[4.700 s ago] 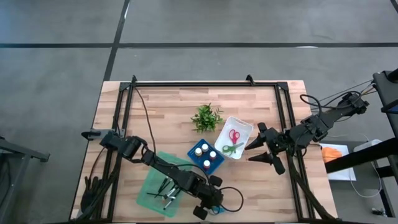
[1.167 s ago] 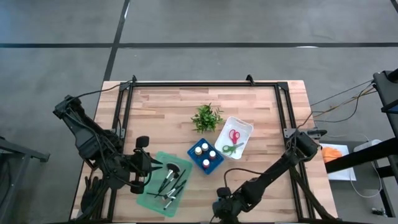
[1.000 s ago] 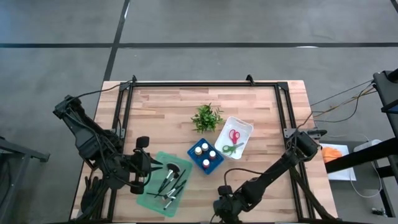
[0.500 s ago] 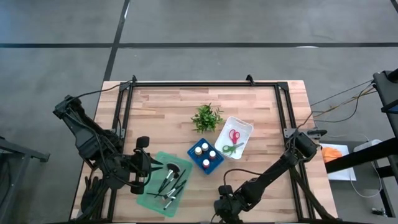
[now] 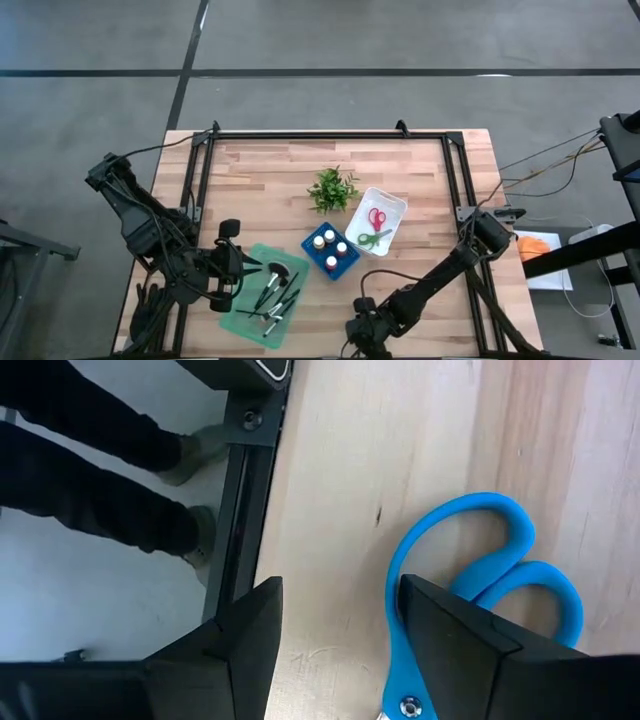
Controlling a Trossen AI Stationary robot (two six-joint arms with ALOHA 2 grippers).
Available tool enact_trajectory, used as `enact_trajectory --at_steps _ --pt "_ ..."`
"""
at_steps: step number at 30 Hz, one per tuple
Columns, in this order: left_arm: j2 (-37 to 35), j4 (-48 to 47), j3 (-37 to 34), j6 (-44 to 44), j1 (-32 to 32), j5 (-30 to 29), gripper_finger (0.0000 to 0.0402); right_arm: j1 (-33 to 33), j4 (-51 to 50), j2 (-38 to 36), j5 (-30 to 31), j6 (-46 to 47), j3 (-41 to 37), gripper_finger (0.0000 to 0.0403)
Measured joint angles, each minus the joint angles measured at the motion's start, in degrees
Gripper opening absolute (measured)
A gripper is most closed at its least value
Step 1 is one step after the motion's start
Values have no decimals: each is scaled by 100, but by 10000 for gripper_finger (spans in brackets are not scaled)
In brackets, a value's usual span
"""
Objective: Pick & Place Paint Supplies
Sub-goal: Put the blue scissors into the white bin
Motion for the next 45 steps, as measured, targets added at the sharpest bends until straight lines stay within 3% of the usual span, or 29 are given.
enact_trajectory --at_steps 7,18,28,36,45 --pt "0 -8 0 0 4 0 56 -19 -33 -13 89 187 -81 174" --pt "0 -13 0 0 2 0 56 -142 11 69 4 405 -435 18" --pt "0 -15 0 25 2 -3 56 -157 -543 66 -35 195 61 9" --pt "0 -16 0 63 4 -152 56 -138 -1836 -139 374 -13 806 8" --pt "0 43 0 62 4 -259 56 -136 -2855 -866 948 231 907 7"
